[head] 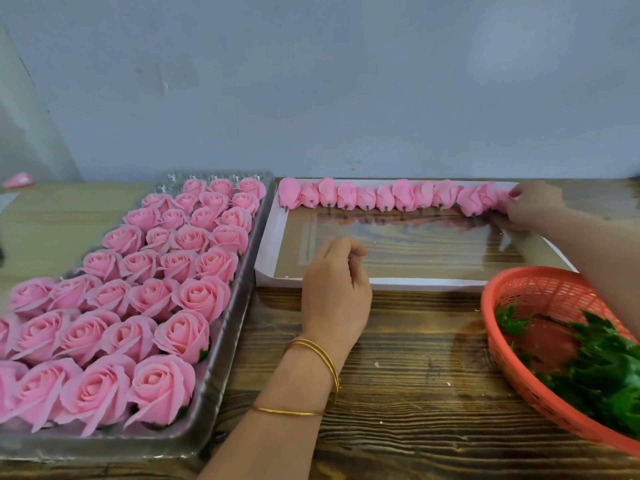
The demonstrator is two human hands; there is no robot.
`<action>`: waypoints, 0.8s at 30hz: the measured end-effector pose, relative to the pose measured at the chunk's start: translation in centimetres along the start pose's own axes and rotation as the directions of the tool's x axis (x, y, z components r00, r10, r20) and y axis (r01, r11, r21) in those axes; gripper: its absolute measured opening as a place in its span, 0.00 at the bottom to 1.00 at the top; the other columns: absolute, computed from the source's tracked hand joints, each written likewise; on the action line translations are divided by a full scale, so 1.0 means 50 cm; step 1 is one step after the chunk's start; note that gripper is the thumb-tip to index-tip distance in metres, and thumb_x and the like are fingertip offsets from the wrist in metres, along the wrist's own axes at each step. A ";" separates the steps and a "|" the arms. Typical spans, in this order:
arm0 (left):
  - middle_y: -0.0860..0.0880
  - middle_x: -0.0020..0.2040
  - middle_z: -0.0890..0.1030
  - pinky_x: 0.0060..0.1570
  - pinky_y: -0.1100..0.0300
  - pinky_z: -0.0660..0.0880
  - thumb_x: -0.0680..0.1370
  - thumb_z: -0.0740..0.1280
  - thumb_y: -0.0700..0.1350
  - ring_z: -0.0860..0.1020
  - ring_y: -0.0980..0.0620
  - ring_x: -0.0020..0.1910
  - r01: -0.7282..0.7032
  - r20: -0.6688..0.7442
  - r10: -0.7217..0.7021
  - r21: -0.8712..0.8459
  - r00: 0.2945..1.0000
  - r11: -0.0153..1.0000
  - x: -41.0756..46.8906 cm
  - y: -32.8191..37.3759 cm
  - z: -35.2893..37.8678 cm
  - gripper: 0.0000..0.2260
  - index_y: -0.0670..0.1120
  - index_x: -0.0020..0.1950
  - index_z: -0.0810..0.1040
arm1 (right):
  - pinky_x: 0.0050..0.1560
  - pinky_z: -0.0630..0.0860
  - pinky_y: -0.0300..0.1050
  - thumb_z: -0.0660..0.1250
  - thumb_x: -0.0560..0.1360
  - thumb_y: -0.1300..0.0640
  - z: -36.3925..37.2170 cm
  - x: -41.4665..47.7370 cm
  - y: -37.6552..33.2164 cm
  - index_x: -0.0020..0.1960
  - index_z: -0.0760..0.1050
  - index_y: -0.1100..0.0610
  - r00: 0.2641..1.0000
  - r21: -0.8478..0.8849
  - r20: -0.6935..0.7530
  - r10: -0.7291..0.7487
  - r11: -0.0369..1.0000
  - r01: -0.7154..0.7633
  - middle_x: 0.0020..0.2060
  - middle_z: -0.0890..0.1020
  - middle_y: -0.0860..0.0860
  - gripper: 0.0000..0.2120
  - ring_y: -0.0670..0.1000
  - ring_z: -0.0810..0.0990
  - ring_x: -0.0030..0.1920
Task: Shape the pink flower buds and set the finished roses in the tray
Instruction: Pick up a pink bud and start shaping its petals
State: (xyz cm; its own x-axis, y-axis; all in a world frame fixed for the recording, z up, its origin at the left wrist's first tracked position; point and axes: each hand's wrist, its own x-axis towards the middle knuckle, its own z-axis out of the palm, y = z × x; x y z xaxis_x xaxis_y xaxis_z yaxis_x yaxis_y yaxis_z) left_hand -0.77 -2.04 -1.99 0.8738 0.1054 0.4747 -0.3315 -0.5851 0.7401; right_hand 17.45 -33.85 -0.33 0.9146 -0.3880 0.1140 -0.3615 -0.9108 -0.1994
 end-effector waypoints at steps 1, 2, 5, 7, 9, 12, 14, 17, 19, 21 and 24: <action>0.58 0.43 0.74 0.41 0.76 0.71 0.78 0.64 0.36 0.74 0.64 0.41 0.000 0.001 0.000 -0.001 1.000 1.000 0.000 0.000 -0.001 0.08 0.49 0.49 0.76 | 0.51 0.73 0.47 0.69 0.76 0.52 0.002 0.001 0.001 0.56 0.78 0.63 1.000 0.022 -0.011 0.008 1.000 -0.008 0.55 0.80 0.64 0.15 0.64 0.79 0.57; 0.58 0.43 0.73 0.41 0.76 0.71 0.78 0.64 0.37 0.74 0.64 0.41 0.001 0.002 -0.001 -0.001 1.000 1.000 -0.001 0.000 -0.001 0.08 0.50 0.49 0.76 | 0.53 0.74 0.48 0.69 0.76 0.53 0.004 0.003 0.002 0.54 0.78 0.63 1.000 0.052 -0.025 0.015 0.999 -0.014 0.55 0.80 0.65 0.13 0.65 0.78 0.57; 0.59 0.43 0.73 0.41 0.76 0.71 0.79 0.64 0.37 0.74 0.64 0.41 0.006 0.003 -0.006 0.003 1.000 1.000 0.000 0.000 -0.001 0.08 0.50 0.49 0.76 | 0.58 0.74 0.51 0.68 0.77 0.55 0.005 0.004 0.003 0.56 0.79 0.64 0.998 0.113 -0.049 0.033 0.993 -0.027 0.56 0.80 0.67 0.14 0.66 0.78 0.58; 0.59 0.43 0.73 0.40 0.76 0.71 0.79 0.64 0.37 0.74 0.64 0.41 0.008 -0.001 -0.008 0.004 1.000 1.000 0.000 0.000 -0.001 0.08 0.49 0.49 0.76 | 0.57 0.74 0.51 0.68 0.77 0.55 0.004 0.002 0.002 0.54 0.79 0.64 0.999 0.117 -0.043 0.034 0.993 -0.029 0.55 0.80 0.67 0.13 0.66 0.78 0.58; 0.58 0.43 0.73 0.41 0.76 0.71 0.78 0.64 0.36 0.74 0.64 0.41 0.008 -0.001 -0.008 0.002 1.000 1.000 0.001 0.000 -0.001 0.08 0.49 0.49 0.76 | 0.54 0.74 0.51 0.68 0.76 0.55 0.001 -0.002 -0.002 0.48 0.77 0.62 0.999 0.121 -0.032 0.039 0.992 -0.034 0.53 0.80 0.67 0.09 0.66 0.78 0.57; 0.57 0.44 0.74 0.41 0.77 0.71 0.78 0.64 0.36 0.74 0.64 0.41 0.011 0.001 -0.011 0.003 1.000 1.000 0.001 0.000 -0.001 0.08 0.49 0.50 0.76 | 0.54 0.74 0.51 0.67 0.77 0.53 -0.003 -0.007 -0.006 0.46 0.76 0.61 0.998 0.137 -0.033 0.057 0.989 -0.052 0.53 0.80 0.66 0.11 0.66 0.78 0.56; 0.56 0.44 0.75 0.40 0.76 0.71 0.79 0.64 0.36 0.74 0.63 0.41 0.011 -0.007 -0.011 0.004 1.000 1.000 0.001 0.000 -0.001 0.07 0.48 0.50 0.77 | 0.53 0.75 0.51 0.68 0.77 0.51 -0.004 -0.011 -0.005 0.49 0.78 0.62 0.996 0.157 -0.043 0.077 0.985 -0.069 0.53 0.80 0.66 0.13 0.66 0.78 0.56; 0.55 0.45 0.75 0.39 0.75 0.71 0.78 0.64 0.36 0.74 0.62 0.40 0.010 -0.018 -0.010 0.006 1.000 1.000 0.003 0.000 -0.001 0.07 0.48 0.50 0.77 | 0.50 0.74 0.51 0.70 0.75 0.50 -0.004 -0.020 -0.002 0.51 0.79 0.64 0.993 0.162 -0.065 0.099 0.983 -0.087 0.52 0.80 0.66 0.16 0.66 0.79 0.54; 0.55 0.45 0.75 0.39 0.74 0.71 0.79 0.64 0.36 0.74 0.62 0.40 0.013 -0.017 -0.013 0.004 1.000 1.000 0.003 0.000 -0.001 0.07 0.48 0.49 0.77 | 0.47 0.72 0.50 0.70 0.74 0.50 -0.008 -0.027 -0.002 0.50 0.79 0.65 0.992 0.149 -0.073 0.099 0.985 -0.087 0.51 0.80 0.66 0.17 0.67 0.79 0.53; 0.55 0.45 0.75 0.39 0.74 0.71 0.79 0.64 0.36 0.74 0.62 0.40 0.011 -0.018 -0.010 0.005 1.000 1.000 0.002 -0.001 -0.002 0.07 0.48 0.50 0.77 | 0.46 0.73 0.50 0.70 0.74 0.51 -0.017 -0.033 -0.004 0.49 0.79 0.66 0.990 0.166 -0.088 0.113 0.981 -0.097 0.50 0.80 0.67 0.17 0.67 0.79 0.52; 0.55 0.44 0.75 0.38 0.75 0.70 0.78 0.64 0.36 0.73 0.63 0.40 0.010 -0.027 -0.010 0.003 1.000 1.000 0.001 -0.001 -0.002 0.07 0.48 0.50 0.77 | 0.46 0.75 0.51 0.70 0.72 0.51 -0.032 -0.041 -0.006 0.48 0.78 0.66 0.985 0.181 -0.100 0.140 0.976 -0.120 0.48 0.80 0.67 0.16 0.67 0.79 0.50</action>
State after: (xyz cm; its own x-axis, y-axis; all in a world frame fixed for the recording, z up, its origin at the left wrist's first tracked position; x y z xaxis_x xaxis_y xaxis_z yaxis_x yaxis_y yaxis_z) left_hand -0.72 -1.92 -1.97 0.8671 0.1331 0.4800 -0.3217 -0.5860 0.7437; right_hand 15.38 -33.02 1.04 0.8324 -0.5236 0.1816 -0.4301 -0.8169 -0.3843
